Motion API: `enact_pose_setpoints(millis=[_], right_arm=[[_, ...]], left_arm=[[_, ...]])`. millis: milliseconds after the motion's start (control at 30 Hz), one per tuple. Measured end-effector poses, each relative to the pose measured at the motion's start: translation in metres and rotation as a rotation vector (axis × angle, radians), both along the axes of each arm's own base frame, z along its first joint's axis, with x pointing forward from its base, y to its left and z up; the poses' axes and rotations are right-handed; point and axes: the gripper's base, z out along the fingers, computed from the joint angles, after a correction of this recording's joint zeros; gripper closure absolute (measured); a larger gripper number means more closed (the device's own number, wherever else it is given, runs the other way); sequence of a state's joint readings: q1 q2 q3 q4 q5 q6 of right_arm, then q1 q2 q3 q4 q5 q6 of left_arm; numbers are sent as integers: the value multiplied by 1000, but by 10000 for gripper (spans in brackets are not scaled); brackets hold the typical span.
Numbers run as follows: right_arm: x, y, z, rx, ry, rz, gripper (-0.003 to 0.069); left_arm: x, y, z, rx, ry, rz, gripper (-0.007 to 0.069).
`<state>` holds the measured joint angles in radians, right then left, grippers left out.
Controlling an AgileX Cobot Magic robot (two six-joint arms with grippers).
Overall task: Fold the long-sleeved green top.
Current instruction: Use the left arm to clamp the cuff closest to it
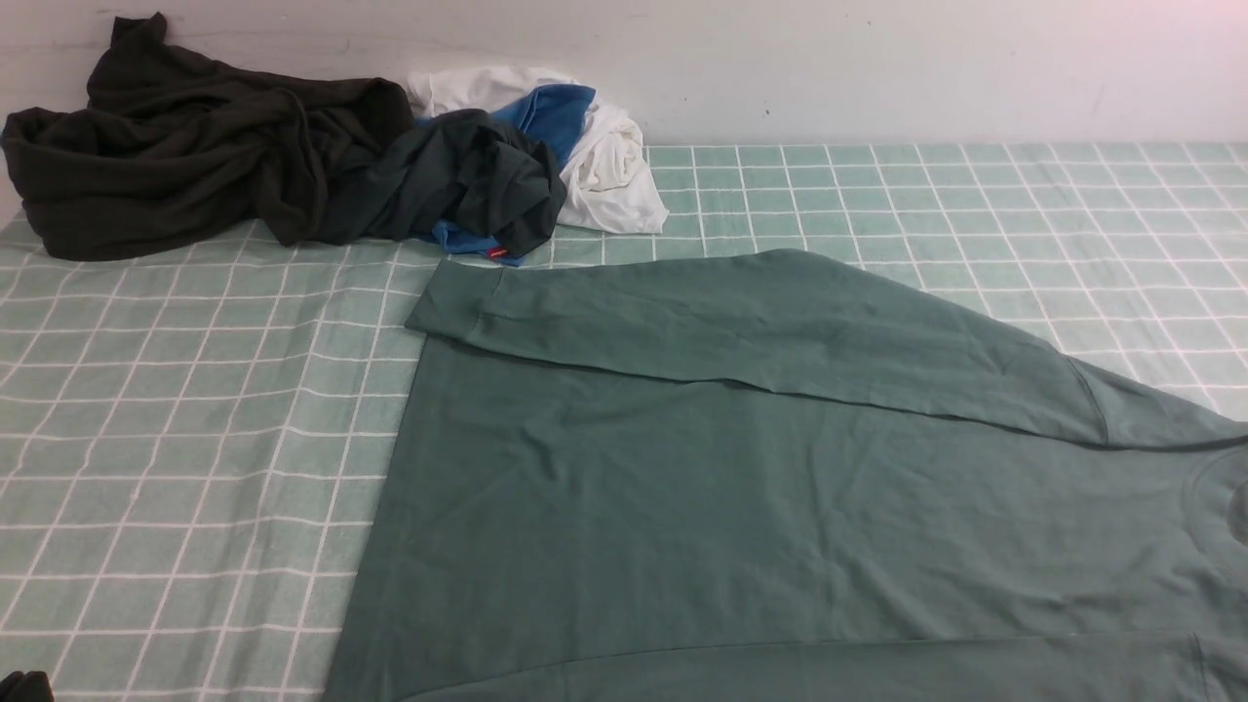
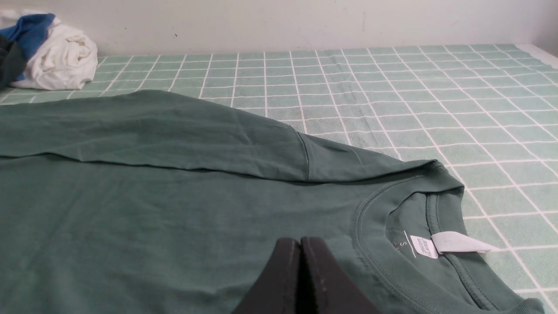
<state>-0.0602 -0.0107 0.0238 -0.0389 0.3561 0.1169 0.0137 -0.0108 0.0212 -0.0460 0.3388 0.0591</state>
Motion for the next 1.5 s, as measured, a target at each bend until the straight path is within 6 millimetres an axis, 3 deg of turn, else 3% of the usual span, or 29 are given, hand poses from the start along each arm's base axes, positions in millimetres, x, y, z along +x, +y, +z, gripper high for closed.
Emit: enact_pose_setpoints(millis=[433, 700, 833, 900, 933, 1000, 1100, 1133, 1200, 1333, 1433, 1500], right_arm=[[0, 0, 0, 0, 0, 0, 673], [0, 0, 0, 1, 0, 0, 673], [0, 0, 0, 13, -1, -2, 673], [0, 1, 0, 37, -2, -1, 673], [0, 1, 0, 41, -3, -1, 673], [0, 2, 0, 129, -8, 1, 673], [0, 6, 0, 358, -17, 4, 673], [0, 7, 0, 385, -17, 6, 673], [0, 11, 1, 632, -22, 5, 673], [0, 16, 4, 949, -28, 12, 673], [1, 17, 7, 1036, -47, 16, 673], [1, 16, 8, 1030, -66, 15, 673]], left_arm=[[0, 0, 0, 3, -5, -1, 627], [1, -3, 1, -107, -21, -9, 627], [1, -8, 1, -315, -18, -12, 627], [1, -14, 3, -585, -14, -11, 627], [1, -14, 4, -605, -14, -11, 627], [0, -17, 7, -778, -15, -17, 627], [0, -19, 9, -866, -19, -22, 627], [0, -19, 9, -865, -19, -22, 627], [0, -19, 9, -891, -20, -25, 627], [0, -20, 9, -880, -24, -29, 627], [0, -20, 11, -833, -29, -46, 627], [-2, -21, 23, -774, -56, -84, 627]])
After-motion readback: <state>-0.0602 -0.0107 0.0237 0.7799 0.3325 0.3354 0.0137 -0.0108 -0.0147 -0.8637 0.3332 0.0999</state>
